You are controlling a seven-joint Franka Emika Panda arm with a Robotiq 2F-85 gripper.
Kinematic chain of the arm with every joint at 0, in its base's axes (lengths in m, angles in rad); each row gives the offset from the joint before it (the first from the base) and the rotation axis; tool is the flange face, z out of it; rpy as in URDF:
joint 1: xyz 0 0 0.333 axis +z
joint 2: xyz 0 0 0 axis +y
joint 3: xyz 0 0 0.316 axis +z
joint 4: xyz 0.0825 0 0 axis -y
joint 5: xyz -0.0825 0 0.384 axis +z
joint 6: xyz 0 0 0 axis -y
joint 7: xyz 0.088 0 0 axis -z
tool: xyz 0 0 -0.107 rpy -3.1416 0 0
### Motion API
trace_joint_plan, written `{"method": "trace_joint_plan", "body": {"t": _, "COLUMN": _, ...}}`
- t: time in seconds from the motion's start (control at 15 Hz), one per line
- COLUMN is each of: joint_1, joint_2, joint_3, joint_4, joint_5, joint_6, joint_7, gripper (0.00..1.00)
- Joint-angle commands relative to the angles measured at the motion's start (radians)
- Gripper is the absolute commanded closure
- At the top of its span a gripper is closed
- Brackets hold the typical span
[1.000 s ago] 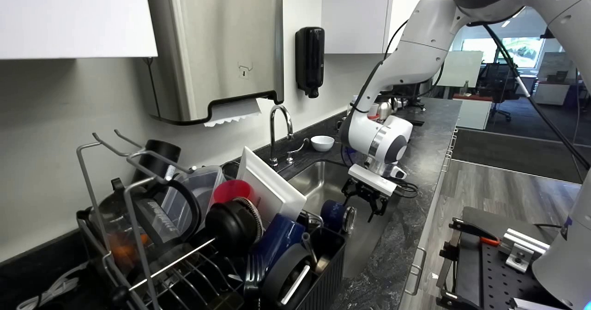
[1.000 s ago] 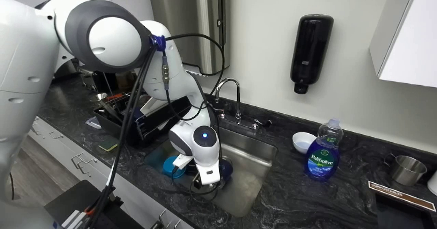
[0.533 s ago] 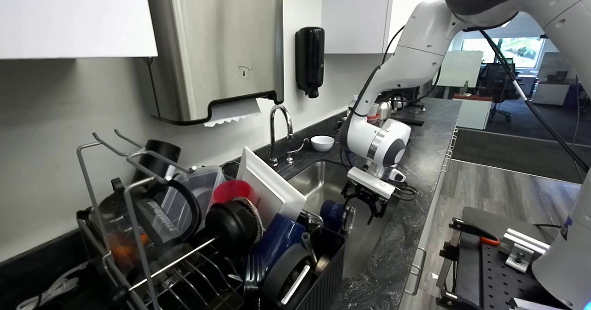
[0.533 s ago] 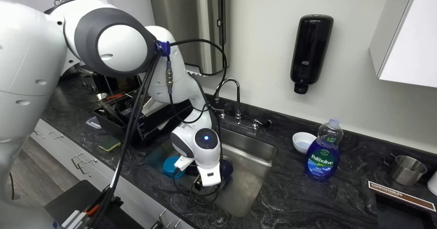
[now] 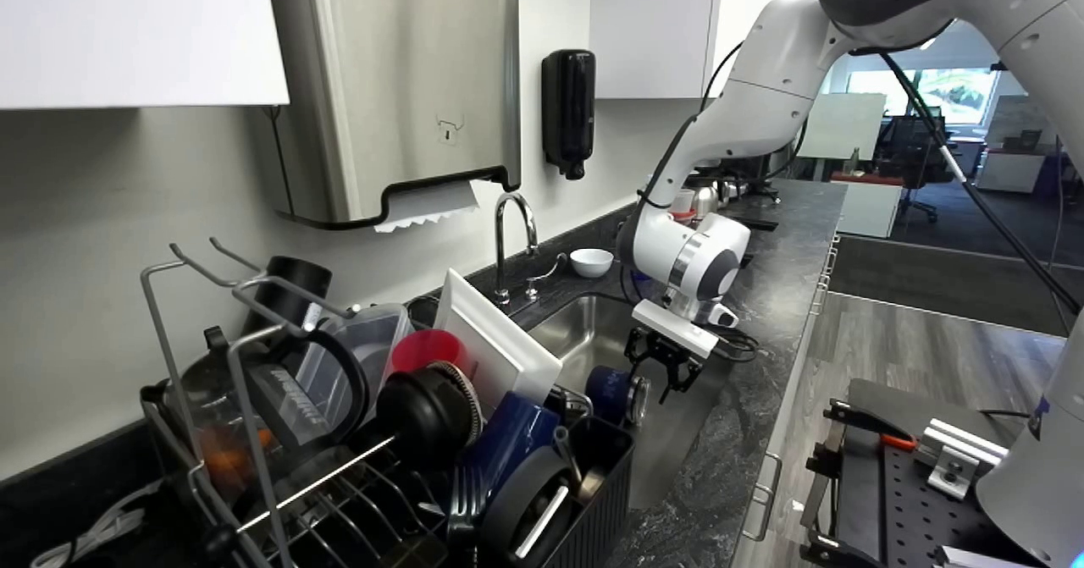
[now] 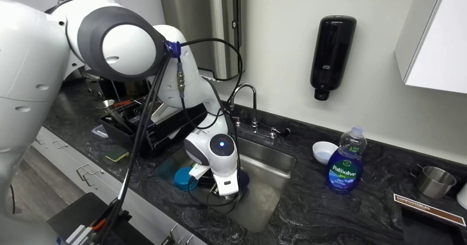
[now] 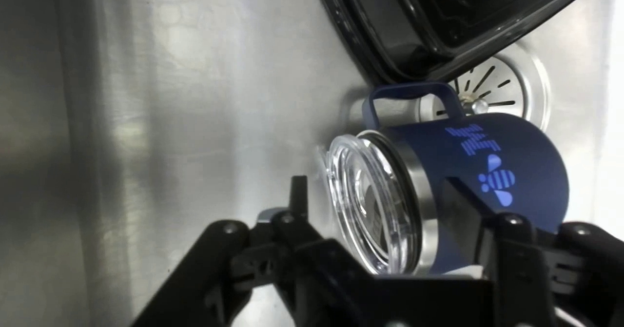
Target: Take the lid off of the blue cup in the sink and place it on the edge outside of the sink
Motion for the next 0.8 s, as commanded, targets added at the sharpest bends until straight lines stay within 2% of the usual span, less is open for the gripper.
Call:
{"method": "trace_joint_plan", "body": {"t": 0.0, "joint_1": 0.006, "joint_2": 0.022, "joint_3": 0.001, "joint_4": 0.018, "joint_5": 0.016, "joint_6": 0.027, "joint_7": 0.001, "gripper": 0.62}}
{"method": "trace_joint_plan", "body": {"t": 0.33, "joint_1": -0.004, "joint_2": 0.019, "joint_3": 0.015, "joint_4": 0.034, "joint_5": 0.052, "joint_6": 0.034, "joint_7": -0.027, "gripper": 0.96}}
{"method": "trace_joint_plan", "body": {"t": 0.47, "joint_1": -0.003, "joint_2": 0.021, "joint_3": 0.016, "joint_4": 0.035, "joint_5": 0.059, "joint_6": 0.039, "joint_7": -0.031, "gripper": 1.0}}
{"method": "trace_joint_plan", "body": {"t": 0.73, "joint_1": -0.001, "joint_2": 0.032, "joint_3": 0.016, "joint_4": 0.039, "joint_5": 0.062, "joint_6": 0.05, "joint_7": -0.033, "gripper": 0.99}}
